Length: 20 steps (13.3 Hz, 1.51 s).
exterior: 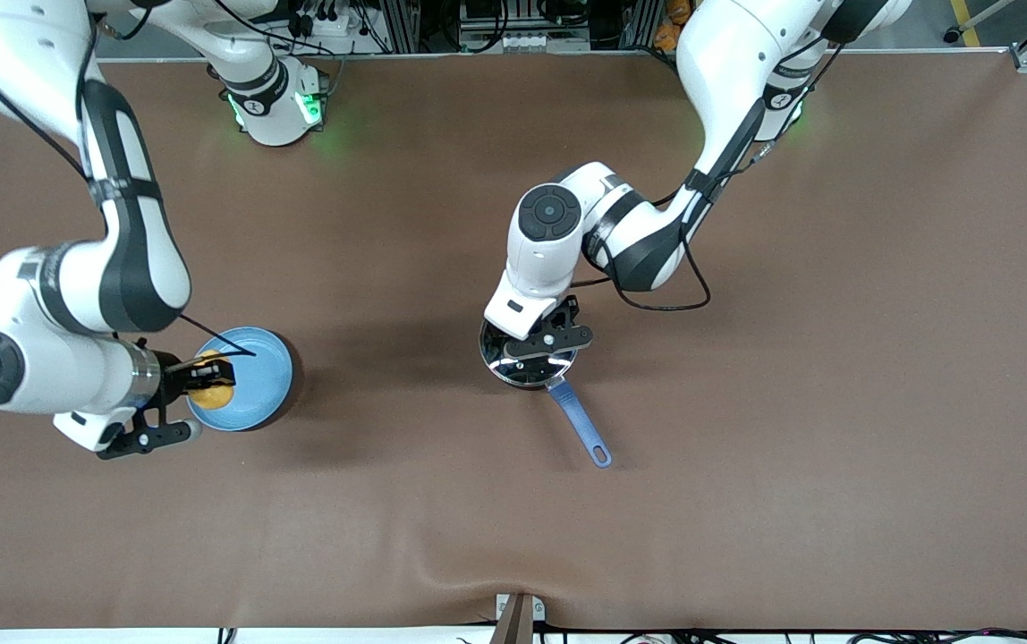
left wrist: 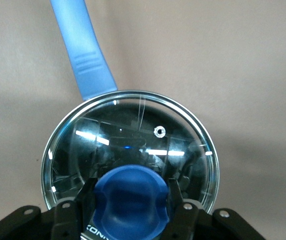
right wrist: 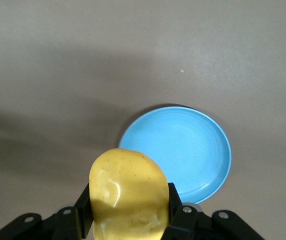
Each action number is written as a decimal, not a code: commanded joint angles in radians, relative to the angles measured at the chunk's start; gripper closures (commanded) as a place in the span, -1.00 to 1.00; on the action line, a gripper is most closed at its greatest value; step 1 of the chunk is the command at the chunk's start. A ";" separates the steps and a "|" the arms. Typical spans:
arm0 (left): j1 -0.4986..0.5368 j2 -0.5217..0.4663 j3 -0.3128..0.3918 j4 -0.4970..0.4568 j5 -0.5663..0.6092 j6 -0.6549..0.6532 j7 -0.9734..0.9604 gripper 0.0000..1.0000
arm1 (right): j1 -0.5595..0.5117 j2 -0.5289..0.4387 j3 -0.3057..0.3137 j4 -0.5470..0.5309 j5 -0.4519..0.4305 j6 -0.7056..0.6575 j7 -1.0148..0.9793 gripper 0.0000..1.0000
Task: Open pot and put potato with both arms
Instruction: 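Lift the lid aside with the left gripper while the right gripper carries the potato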
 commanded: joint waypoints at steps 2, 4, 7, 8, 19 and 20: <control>0.058 -0.122 -0.002 -0.001 0.026 -0.090 0.035 1.00 | 0.099 -0.047 0.056 0.018 0.025 -0.009 0.244 1.00; 0.115 -0.182 -0.010 -0.003 0.009 -0.154 0.126 1.00 | 0.162 -0.047 0.074 0.051 0.022 -0.008 0.393 1.00; 0.202 -0.251 -0.015 -0.016 -0.015 -0.225 0.247 1.00 | 0.269 -0.030 0.073 0.049 0.022 0.035 0.543 1.00; 0.232 -0.274 -0.013 -0.027 -0.051 -0.254 0.312 1.00 | 0.294 -0.030 0.073 0.040 0.022 0.058 0.606 1.00; 0.557 -0.380 -0.019 -0.324 -0.112 -0.179 0.782 1.00 | 0.564 0.140 0.065 0.049 -0.010 0.408 0.816 1.00; 0.563 -0.378 -0.018 -0.360 -0.114 -0.138 0.784 1.00 | 0.571 0.166 0.065 0.049 -0.033 0.425 0.838 1.00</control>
